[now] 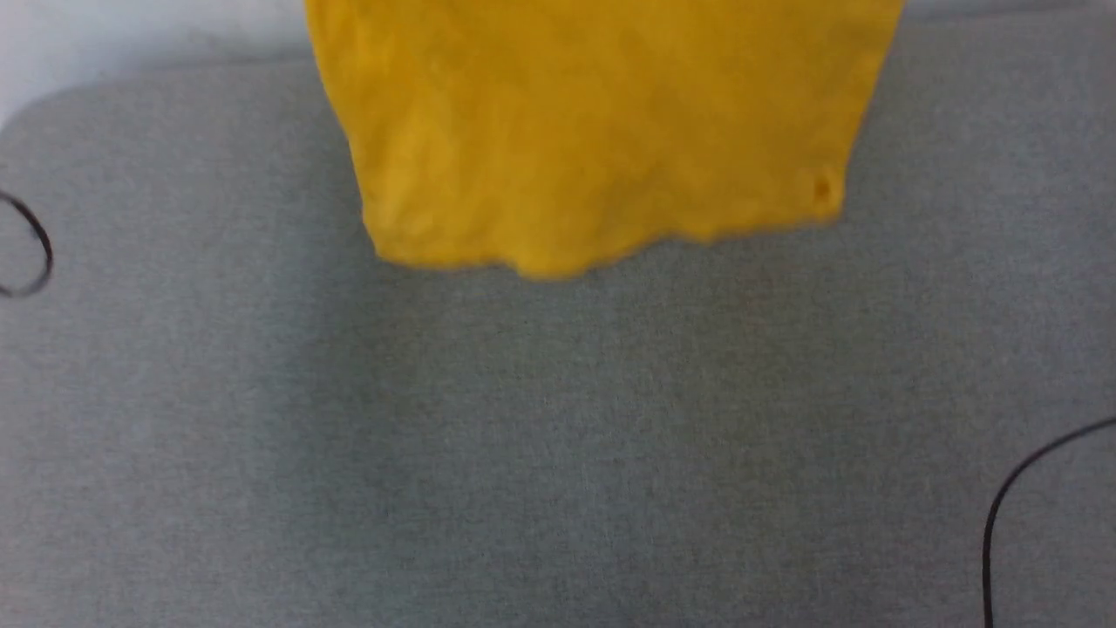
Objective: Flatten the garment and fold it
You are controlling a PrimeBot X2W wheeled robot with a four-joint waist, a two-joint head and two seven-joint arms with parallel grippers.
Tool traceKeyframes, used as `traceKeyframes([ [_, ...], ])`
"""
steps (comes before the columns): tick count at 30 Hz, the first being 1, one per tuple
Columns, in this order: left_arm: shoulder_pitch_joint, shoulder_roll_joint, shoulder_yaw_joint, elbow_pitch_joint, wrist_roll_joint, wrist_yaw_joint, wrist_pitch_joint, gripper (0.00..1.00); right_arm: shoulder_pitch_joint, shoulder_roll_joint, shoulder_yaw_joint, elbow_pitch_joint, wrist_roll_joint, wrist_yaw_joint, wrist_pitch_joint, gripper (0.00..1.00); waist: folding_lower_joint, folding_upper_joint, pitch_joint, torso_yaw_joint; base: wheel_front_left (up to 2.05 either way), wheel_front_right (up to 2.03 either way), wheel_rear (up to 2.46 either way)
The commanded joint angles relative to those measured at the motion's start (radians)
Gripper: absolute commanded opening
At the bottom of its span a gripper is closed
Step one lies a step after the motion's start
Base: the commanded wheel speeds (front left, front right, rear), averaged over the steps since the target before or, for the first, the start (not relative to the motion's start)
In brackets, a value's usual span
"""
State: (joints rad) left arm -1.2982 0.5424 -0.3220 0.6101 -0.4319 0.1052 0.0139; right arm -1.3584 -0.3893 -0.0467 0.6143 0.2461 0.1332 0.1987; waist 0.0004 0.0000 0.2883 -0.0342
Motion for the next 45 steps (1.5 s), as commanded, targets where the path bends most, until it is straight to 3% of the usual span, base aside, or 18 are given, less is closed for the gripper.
traceKeyframes([
  [1, -0.019, 0.012, 0.006, 0.015, 0.009, 0.002, -0.012, 0.0, -0.015, 0.0, -0.005, 0.012, -0.01, -0.002, -0.018, 0.0, -0.0004, 0.0, 0.148, -0.055, 0.0, 0.0, 0.0],
  [9, -0.2, -0.005, 0.006, 0.137, 0.029, -0.013, -0.116, 0.0, -0.185, 0.025, 0.077, 0.115, -0.049, -0.002, -0.202, 0.0, -0.0004, 0.0, 0.23, -0.056, 0.0, 0.0, 0.0],
  [16, -0.15, -0.044, 0.003, 0.243, -0.004, -0.043, -0.172, 0.0, -0.162, 0.057, 0.192, 0.219, 0.007, -0.002, -0.269, 0.0, -0.0004, 0.0, 0.237, -0.046, 0.0, 0.0, 0.0],
  [23, 0.042, -0.11, 0.029, 0.33, -0.089, -0.091, -0.221, 0.0, 0.023, 0.069, 0.354, 0.266, 0.12, -0.002, -0.305, 0.0, -0.0004, 0.0, 0.152, -0.024, 0.0, 0.0, 0.0],
  [30, 0.382, -0.149, 0.054, 0.315, -0.158, -0.125, -0.258, 0.0, 0.373, 0.015, 0.485, 0.153, 0.291, -0.002, -0.316, 0.0, -0.0004, 0.0, 0.006, -0.005, 0.0, 0.0, 0.0],
  [37, 0.788, -0.146, 0.085, 0.101, -0.197, -0.066, -0.268, 0.0, 0.793, -0.066, 0.451, -0.083, 0.399, -0.002, -0.28, 0.0, -0.0004, 0.0, -0.143, 0.006, 0.0, 0.0, 0.0],
  [42, 1.093, -0.111, 0.108, -0.17, -0.226, 0.035, -0.195, 0.0, 1.114, -0.088, 0.31, -0.277, 0.407, -0.002, -0.179, 0.0, -0.0004, 0.0, -0.211, 0.014, 0.0, 0.0, 0.0],
  [45, 1.272, -0.081, 0.115, -0.359, -0.236, 0.116, -0.109, 0.0, 1.309, -0.055, 0.19, -0.406, 0.382, -0.002, -0.092, 0.0, -0.0004, 0.0, -0.242, 0.021, 0.0, 0.0, 0.0],
])
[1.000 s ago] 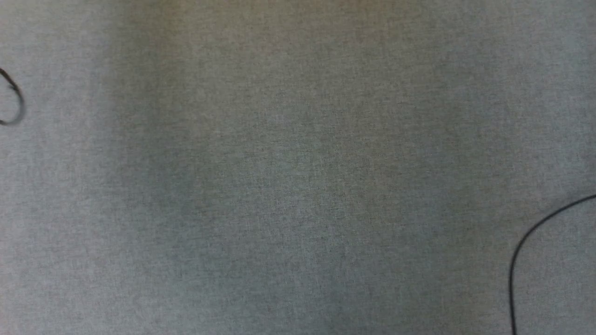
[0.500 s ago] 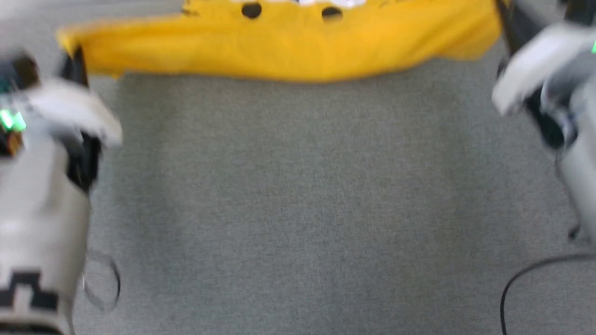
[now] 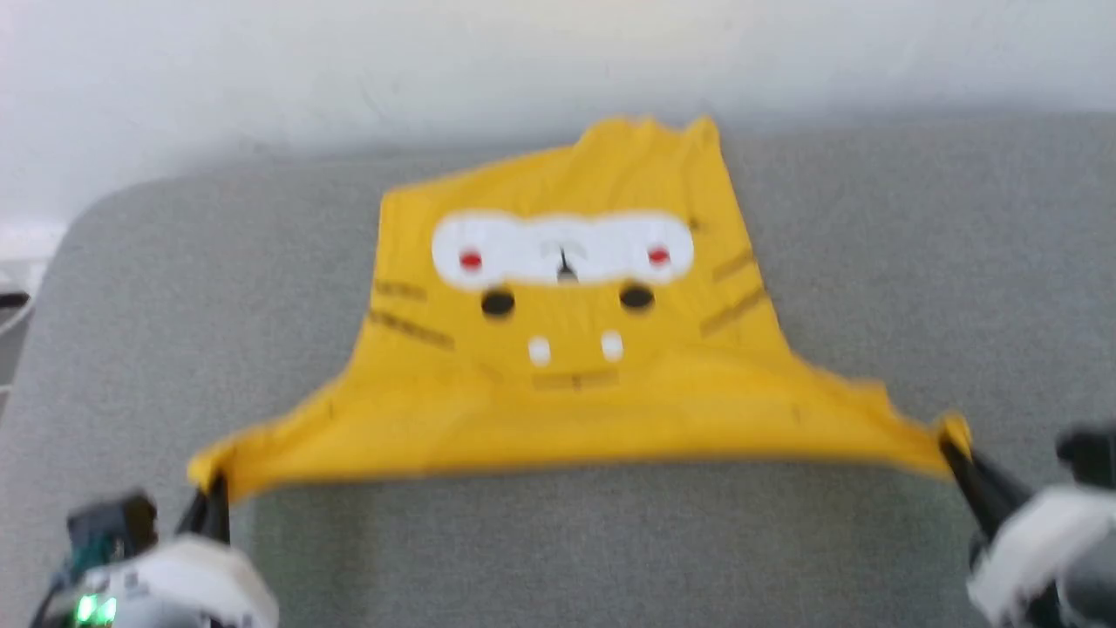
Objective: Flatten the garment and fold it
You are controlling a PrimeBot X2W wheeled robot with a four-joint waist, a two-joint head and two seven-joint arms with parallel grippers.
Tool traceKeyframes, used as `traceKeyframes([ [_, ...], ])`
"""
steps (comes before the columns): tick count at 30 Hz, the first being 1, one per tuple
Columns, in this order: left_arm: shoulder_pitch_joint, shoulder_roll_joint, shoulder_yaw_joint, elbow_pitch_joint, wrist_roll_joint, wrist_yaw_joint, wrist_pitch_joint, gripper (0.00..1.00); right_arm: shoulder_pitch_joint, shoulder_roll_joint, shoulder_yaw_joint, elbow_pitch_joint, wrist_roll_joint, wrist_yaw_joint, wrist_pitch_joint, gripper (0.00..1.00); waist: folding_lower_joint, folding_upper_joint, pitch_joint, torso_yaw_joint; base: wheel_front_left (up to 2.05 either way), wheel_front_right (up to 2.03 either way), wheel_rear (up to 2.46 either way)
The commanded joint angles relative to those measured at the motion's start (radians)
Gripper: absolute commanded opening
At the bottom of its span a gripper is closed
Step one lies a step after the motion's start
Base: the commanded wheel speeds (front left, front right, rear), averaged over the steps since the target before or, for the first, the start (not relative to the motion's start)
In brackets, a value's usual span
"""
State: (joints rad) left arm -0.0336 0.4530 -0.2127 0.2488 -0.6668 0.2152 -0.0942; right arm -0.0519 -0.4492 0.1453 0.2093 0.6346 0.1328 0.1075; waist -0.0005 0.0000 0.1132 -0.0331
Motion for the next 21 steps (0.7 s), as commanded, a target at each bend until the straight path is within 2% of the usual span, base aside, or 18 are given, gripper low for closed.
traceKeyframes([
  [1, 0.062, 0.02, 0.009, -0.061, -0.003, 0.032, 0.024, 0.0, 0.064, 0.025, -0.041, -0.046, -0.02, -0.002, 0.033, 0.0, 0.0005, 0.0, -0.075, 0.022, 0.0, 0.0, 0.0],
  [5, 0.259, 0.054, 0.009, -0.273, -0.01, 0.134, 0.139, 0.0, 0.273, 0.127, -0.18, -0.217, -0.091, -0.002, 0.171, 0.0, 0.0005, 0.0, -0.089, 0.03, 0.0, 0.0, 0.0],
  [9, 0.384, 0.076, 0.004, -0.397, -0.016, 0.202, 0.221, 0.0, 0.415, 0.233, -0.271, -0.334, -0.154, -0.002, 0.299, 0.0, 0.0005, 0.0, -0.081, 0.041, 0.0, 0.0, 0.0],
  [12, 0.437, 0.08, 0.001, -0.438, -0.019, 0.235, 0.251, 0.0, 0.481, 0.294, -0.314, -0.375, -0.192, -0.002, 0.37, 0.0, 0.0005, 0.0, -0.07, 0.049, 0.0, 0.0, 0.0],
  [16, 0.478, 0.069, -0.005, -0.446, -0.031, 0.249, 0.262, 0.0, 0.533, 0.345, -0.358, -0.375, -0.241, -0.002, 0.431, 0.0, 0.0005, 0.0, -0.053, 0.063, 0.0, 0.0, 0.0],
  [17, 0.479, 0.063, -0.003, -0.443, -0.033, 0.249, 0.254, 0.0, 0.541, 0.352, -0.357, -0.37, -0.249, -0.002, 0.446, 0.31, 0.0005, 0.0, -0.049, 0.069, 0.0, 0.0, 0.0],
  [18, 0.479, 0.059, -0.004, -0.436, -0.034, 0.247, 0.248, 0.0, 0.544, 0.359, -0.355, -0.369, -0.246, -0.002, 0.454, 0.96, 0.0005, 0.0, -0.046, 0.075, 0.0, 0.0, 0.0],
  [19, 0.475, 0.056, -0.005, -0.43, -0.033, 0.244, 0.241, 0.0, 0.54, 0.366, -0.352, -0.372, -0.235, -0.002, 0.456, 1.0, 0.0005, 0.0, -0.045, 0.081, 0.0, 0.0, 0.0],
  [21, 0.468, 0.048, -0.005, -0.425, -0.033, 0.241, 0.229, 0.0, 0.532, 0.37, -0.35, -0.381, -0.226, -0.002, 0.452, 1.0, 0.0005, 0.0, -0.043, 0.086, 0.0, 0.0, 0.0],
])
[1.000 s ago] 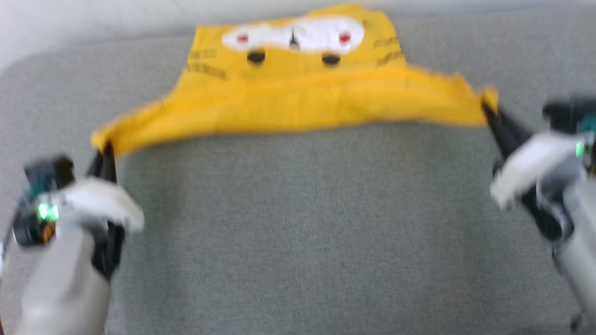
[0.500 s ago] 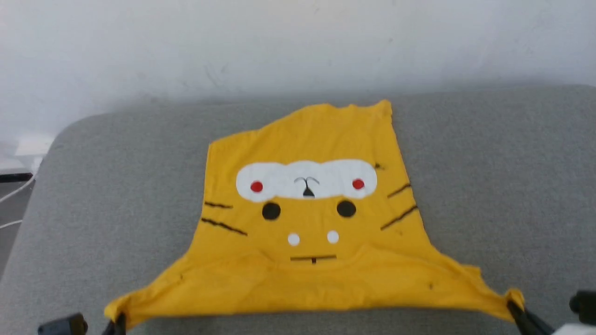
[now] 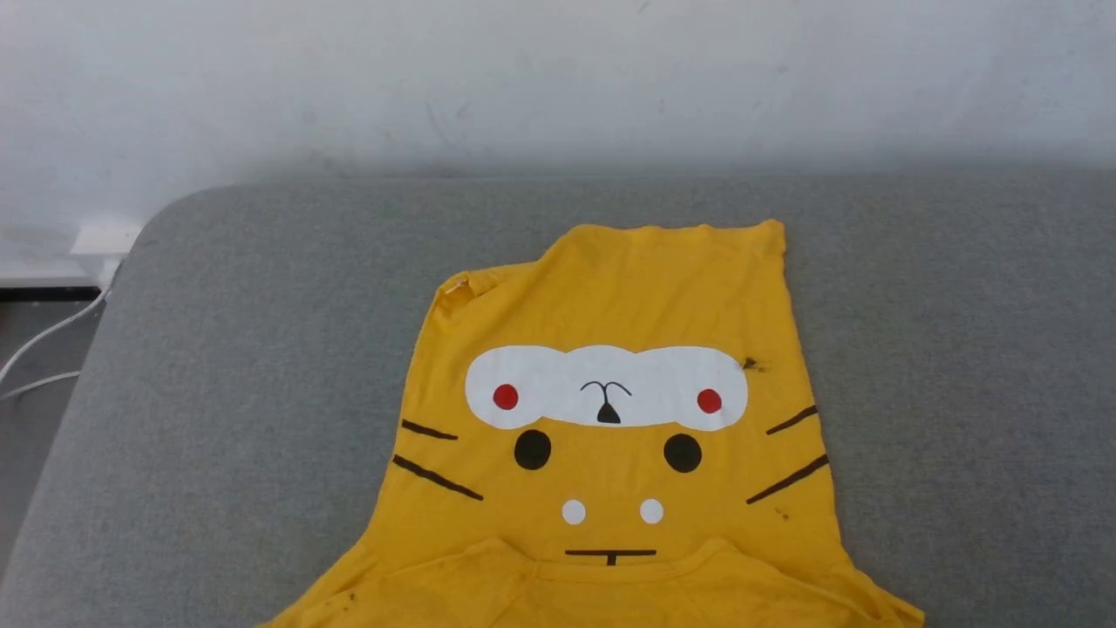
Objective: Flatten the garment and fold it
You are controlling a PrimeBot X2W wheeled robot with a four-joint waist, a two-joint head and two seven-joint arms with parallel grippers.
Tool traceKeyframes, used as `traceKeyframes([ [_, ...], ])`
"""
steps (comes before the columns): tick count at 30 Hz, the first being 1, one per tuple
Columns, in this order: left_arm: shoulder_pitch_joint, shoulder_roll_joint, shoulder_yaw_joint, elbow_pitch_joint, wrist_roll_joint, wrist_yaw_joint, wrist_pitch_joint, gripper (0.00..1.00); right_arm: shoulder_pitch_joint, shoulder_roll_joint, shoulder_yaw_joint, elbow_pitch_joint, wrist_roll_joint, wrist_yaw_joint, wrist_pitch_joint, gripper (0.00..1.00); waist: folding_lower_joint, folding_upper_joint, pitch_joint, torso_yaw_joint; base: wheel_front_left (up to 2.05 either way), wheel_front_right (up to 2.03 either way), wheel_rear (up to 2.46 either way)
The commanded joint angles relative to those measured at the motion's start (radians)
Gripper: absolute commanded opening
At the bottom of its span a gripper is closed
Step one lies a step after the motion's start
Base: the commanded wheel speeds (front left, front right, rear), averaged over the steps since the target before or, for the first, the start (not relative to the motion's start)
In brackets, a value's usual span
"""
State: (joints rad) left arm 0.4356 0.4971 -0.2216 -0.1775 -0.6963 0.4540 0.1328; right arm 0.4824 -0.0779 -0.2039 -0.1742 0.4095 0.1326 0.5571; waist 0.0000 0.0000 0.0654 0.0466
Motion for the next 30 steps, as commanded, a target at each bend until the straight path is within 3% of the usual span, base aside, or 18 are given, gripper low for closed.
traceKeyframes([
  [1, -0.01, -0.003, 0.002, 0.005, -0.006, -0.004, -0.006, 0.0, -0.015, 0.001, -0.002, -0.011, 0.005, -0.002, -0.009, 1.0, 0.0, 0.0, 0.006, 0.013, 0.0, 0.0, 0.0],
  [6, -0.051, -0.023, -0.001, 0.022, 0.003, -0.019, -0.049, 0.0, -0.134, -0.007, -0.043, -0.059, 0.033, -0.002, -0.094, 1.0, 0.0, 0.0, 0.021, 0.048, 0.0, 0.0, 0.0],
  [9, -0.076, -0.034, 0.0, 0.025, 0.006, -0.024, -0.07, 0.0, -0.269, -0.037, -0.066, -0.009, 0.037, -0.002, -0.137, 1.0, 0.0, 0.0, 0.043, 0.067, 0.0, 0.0, 0.0],
  [18, -0.189, -0.078, -0.028, 0.025, 0.034, -0.063, -0.149, 0.0, -0.837, -0.145, -0.05, 0.442, 0.056, -0.002, -0.22, 1.0, 0.0, 0.0, 0.173, 0.161, 0.0, 0.0, 0.0],
  [26, -0.313, -0.134, -0.076, 0.029, 0.063, -0.109, -0.222, 0.0, -1.207, -0.289, 0.048, 0.73, 0.032, -0.002, -0.044, 1.0, 0.0, 0.0, 0.302, 0.275, 0.0, 0.0, 0.0],
  [30, -0.353, -0.157, -0.096, 0.026, 0.071, -0.124, -0.245, 0.0, -1.326, -0.323, 0.081, 0.838, 0.019, -0.002, 0.089, 1.0, 0.0, 0.0, 0.352, 0.312, 0.0, 0.0, 0.0],
])
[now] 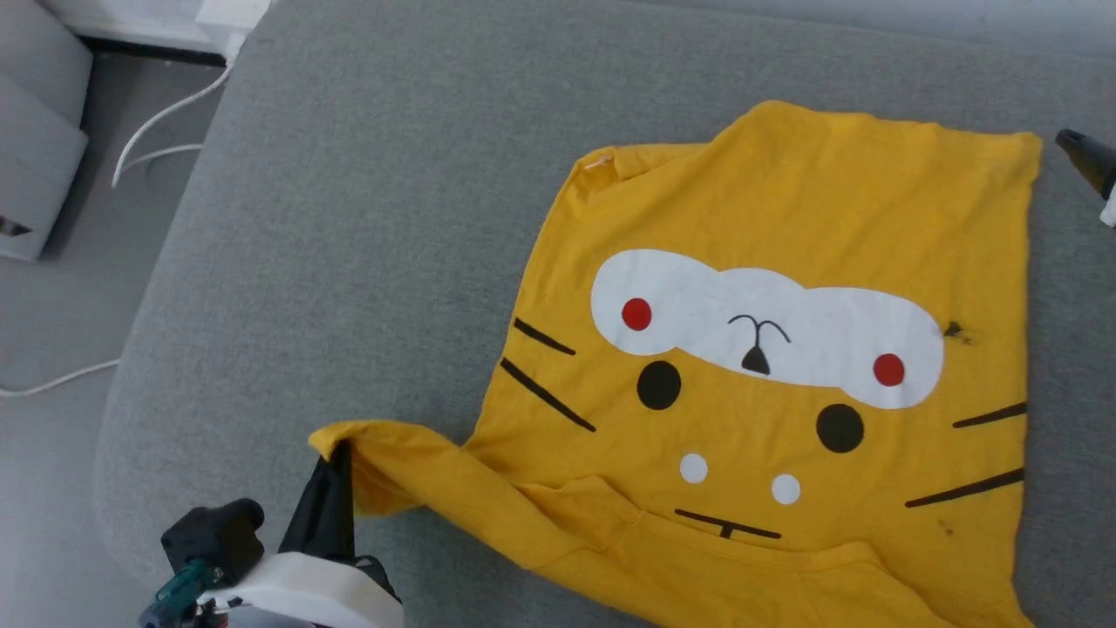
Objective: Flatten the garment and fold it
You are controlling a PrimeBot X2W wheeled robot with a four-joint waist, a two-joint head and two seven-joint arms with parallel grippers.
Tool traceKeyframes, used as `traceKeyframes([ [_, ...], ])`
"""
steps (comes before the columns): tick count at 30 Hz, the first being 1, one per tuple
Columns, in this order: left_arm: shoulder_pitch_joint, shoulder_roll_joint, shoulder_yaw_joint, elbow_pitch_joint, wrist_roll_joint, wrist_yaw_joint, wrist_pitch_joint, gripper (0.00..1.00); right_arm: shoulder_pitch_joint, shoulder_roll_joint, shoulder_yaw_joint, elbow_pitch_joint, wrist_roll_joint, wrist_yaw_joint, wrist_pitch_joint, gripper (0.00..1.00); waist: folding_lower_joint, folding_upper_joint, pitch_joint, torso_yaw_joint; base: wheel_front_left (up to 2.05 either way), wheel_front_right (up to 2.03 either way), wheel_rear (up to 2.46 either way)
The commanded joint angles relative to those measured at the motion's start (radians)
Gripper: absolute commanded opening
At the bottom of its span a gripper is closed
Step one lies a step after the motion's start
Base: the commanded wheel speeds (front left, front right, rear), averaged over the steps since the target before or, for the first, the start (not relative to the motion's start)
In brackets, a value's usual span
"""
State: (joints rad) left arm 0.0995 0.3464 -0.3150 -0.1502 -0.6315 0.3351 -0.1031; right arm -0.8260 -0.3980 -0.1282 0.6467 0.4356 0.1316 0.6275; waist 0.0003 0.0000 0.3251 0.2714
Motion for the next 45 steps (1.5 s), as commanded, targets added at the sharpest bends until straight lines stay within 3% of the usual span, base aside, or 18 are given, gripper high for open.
traceKeyframes([
  [1, -0.025, -0.011, -0.006, -0.001, 0.008, -0.008, -0.014, 0.0, -0.039, -0.006, 0.009, 0.042, -0.015, -0.001, 0.05, 1.0, -0.0003, 0.0, 0.101, 0.093, 0.0, 0.0, 0.0],
  [11, -0.058, -0.033, -0.022, 0.012, 0.006, -0.027, -0.041, 0.0, -0.119, 0.016, -0.028, 0.235, -0.089, -0.001, 0.287, 1.0, -0.0003, 0.0, 0.153, 0.113, 0.0, 0.0, 0.0],
  [12, -0.059, -0.034, -0.022, 0.017, 0.004, -0.028, -0.042, 0.0, -0.119, 0.02, -0.039, 0.258, -0.1, -0.001, 0.32, 0.78, -0.0003, 0.0, 0.153, 0.113, 0.0, 0.0, 0.0],
  [13, -0.06, -0.035, -0.022, 0.022, 0.002, -0.029, -0.043, 0.0, -0.12, 0.025, -0.051, 0.278, -0.109, -0.001, 0.351, 0.19, -0.0003, 0.0, 0.152, 0.113, 0.0, 0.0, 0.0],
  [14, -0.062, -0.036, -0.023, 0.027, 0.001, -0.03, -0.044, 0.0, -0.121, 0.03, -0.063, 0.293, -0.119, -0.001, 0.376, 0.0, -0.0003, 0.0, 0.15, 0.113, 0.0, 0.0, 0.0],
  [19, -0.064, -0.036, -0.024, 0.05, -0.005, -0.031, -0.04, 0.0, -0.137, 0.058, -0.093, 0.288, -0.158, -0.001, 0.39, 0.0, -0.0003, 0.0, 0.125, 0.103, 0.0, 0.0, 0.0],
  [23, -0.062, -0.027, -0.025, 0.062, -0.007, -0.031, -0.027, 0.0, -0.146, 0.058, -0.05, 0.223, -0.165, -0.001, 0.338, 0.0, -0.0003, 0.0, 0.066, 0.085, 0.0, 0.0, 0.0],
  [27, -0.05, -0.017, -0.027, 0.058, -0.008, -0.031, -0.022, 0.0, -0.117, 0.03, 0.035, 0.124, -0.085, -0.001, 0.297, 0.0, -0.0003, 0.0, -0.015, 0.054, 0.0, 0.0, 0.0],
  [31, -0.016, 0.01, -0.019, 0.048, -0.008, -0.013, 0.001, 0.0, -0.024, -0.052, 0.159, -0.012, -0.002, -0.001, 0.31, 0.0, -0.0003, 0.0, -0.099, -0.01, 0.0, 0.0, 0.0],
  [37, 0.053, 0.053, 0.008, 0.007, -0.02, 0.016, 0.035, 0.0, 0.237, -0.187, 0.214, -0.266, 0.113, -0.001, 0.333, 0.0, -0.0003, 0.0, -0.204, -0.131, 0.0, 0.0, 0.0],
  [42, 0.114, 0.076, 0.036, -0.007, -0.04, 0.034, 0.046, 0.0, 0.557, -0.255, 0.102, -0.47, 0.17, -0.001, 0.347, 0.0, -0.0003, 0.0, -0.249, -0.23, 0.0, 0.0, 0.0],
  [45, 0.14, 0.072, 0.053, -0.021, -0.065, 0.038, 0.045, 0.0, 0.751, -0.226, 0.007, -0.553, 0.181, -0.001, 0.347, 0.0, -0.0003, 0.0, -0.258, -0.285, 0.0, 0.0, 0.0],
])
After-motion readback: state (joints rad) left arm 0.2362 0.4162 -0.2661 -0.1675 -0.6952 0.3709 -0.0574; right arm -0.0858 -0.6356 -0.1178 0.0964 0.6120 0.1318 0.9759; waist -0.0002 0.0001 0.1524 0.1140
